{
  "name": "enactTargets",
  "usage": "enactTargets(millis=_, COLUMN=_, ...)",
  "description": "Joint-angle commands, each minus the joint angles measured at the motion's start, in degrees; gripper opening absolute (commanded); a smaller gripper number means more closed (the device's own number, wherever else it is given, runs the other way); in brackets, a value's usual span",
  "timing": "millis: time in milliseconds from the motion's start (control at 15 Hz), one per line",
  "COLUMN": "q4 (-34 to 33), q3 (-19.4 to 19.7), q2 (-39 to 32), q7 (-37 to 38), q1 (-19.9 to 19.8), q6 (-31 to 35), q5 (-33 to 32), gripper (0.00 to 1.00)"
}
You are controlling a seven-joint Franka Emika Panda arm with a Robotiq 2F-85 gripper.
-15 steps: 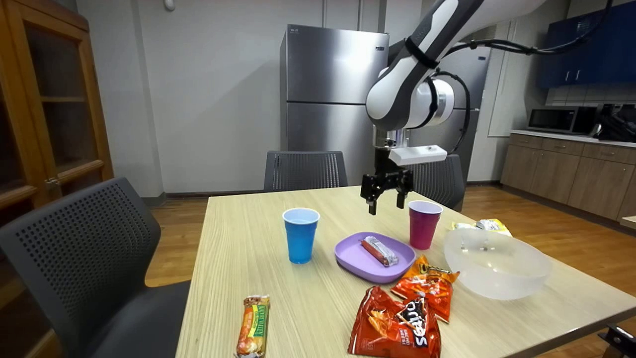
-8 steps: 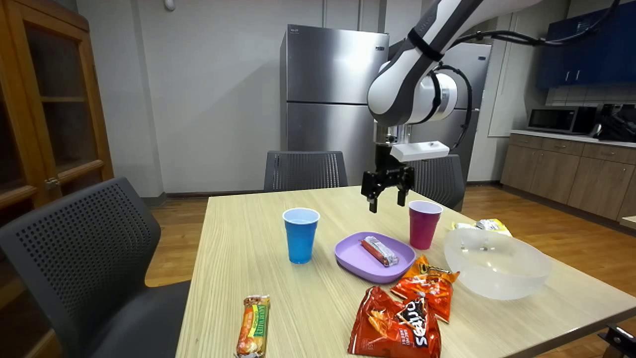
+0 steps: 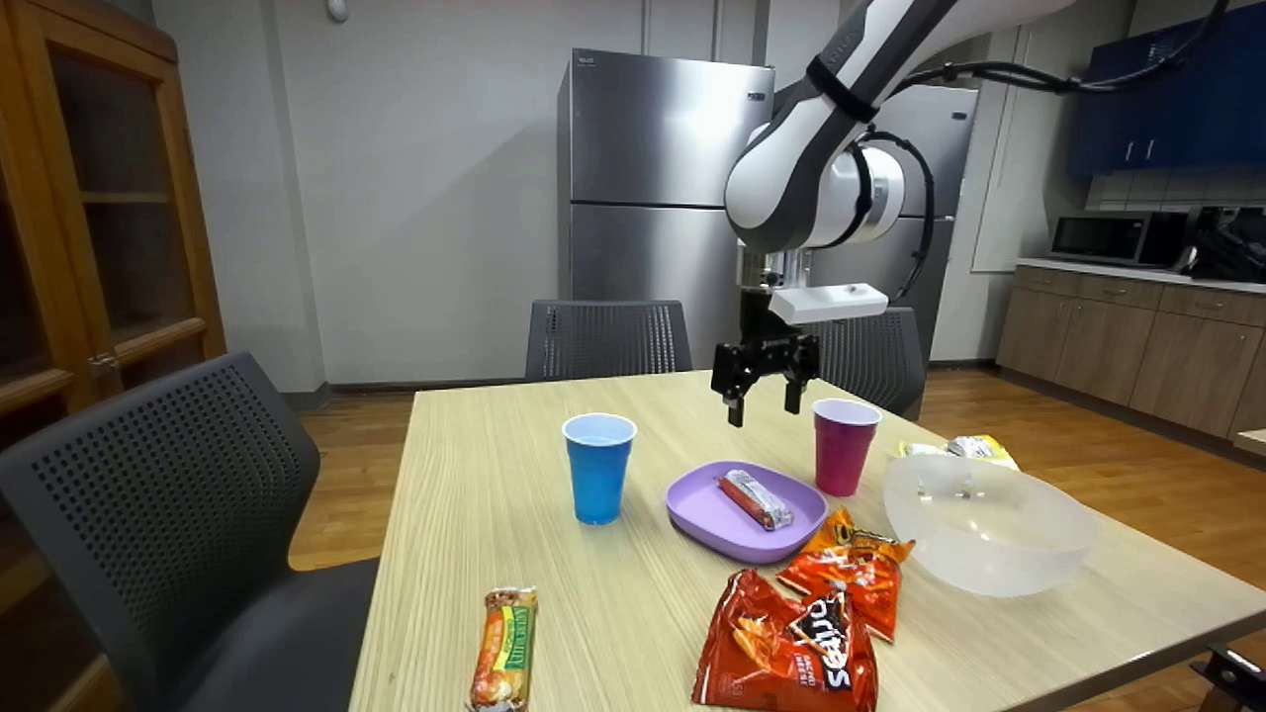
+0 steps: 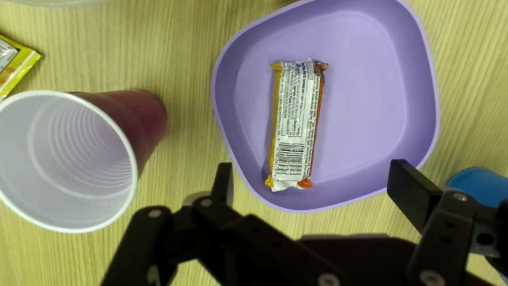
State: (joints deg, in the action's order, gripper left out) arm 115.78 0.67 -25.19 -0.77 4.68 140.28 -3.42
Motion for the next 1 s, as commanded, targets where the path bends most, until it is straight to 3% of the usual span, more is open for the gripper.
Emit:
enactTargets(millis=0, q4=-0.18, q3=-1.99, q2=1.53, q7=3.32, q1=1.43, q6=-3.74, q5=0.43, gripper=1.0)
enactTargets(millis=467, q4=-0.73, q3=-4.14, q2=2.02, q7=7.89, q1=5.5, q6=-9.82, q5=-0.2, gripper=1.0)
enactTargets(millis=933, q4=-1.95, q3=-7.11, q2=1.22, q7=7.29, q1=7.48, q6=-12.91, q5=0.86, gripper=1.0)
